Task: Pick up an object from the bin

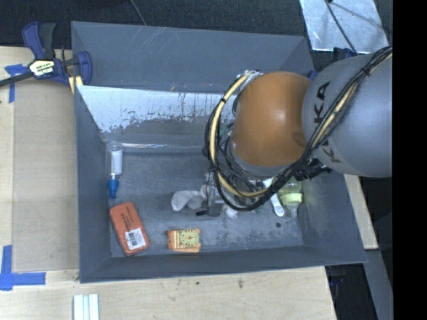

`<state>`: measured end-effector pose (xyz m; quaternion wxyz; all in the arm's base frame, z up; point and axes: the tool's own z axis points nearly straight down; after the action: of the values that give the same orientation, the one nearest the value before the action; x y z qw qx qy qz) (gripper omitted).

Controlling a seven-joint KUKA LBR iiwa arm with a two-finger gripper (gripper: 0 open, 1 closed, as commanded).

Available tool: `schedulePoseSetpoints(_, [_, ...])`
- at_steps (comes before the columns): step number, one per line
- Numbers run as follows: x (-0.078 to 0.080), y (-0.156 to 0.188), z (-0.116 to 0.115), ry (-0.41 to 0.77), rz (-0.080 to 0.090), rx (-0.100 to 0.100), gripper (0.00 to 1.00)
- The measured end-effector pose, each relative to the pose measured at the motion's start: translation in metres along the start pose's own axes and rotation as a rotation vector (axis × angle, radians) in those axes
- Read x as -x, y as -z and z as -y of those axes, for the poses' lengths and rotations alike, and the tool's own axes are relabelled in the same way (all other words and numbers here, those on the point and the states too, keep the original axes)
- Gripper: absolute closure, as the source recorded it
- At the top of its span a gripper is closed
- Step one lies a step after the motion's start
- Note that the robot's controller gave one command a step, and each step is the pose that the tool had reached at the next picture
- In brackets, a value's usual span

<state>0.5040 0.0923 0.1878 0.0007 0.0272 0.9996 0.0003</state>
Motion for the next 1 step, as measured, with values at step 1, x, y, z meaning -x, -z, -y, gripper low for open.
schedulePoseSetpoints(1, [0.0000, 0.0000, 0.0001, -0.001, 0.000, 0.000, 1.00])
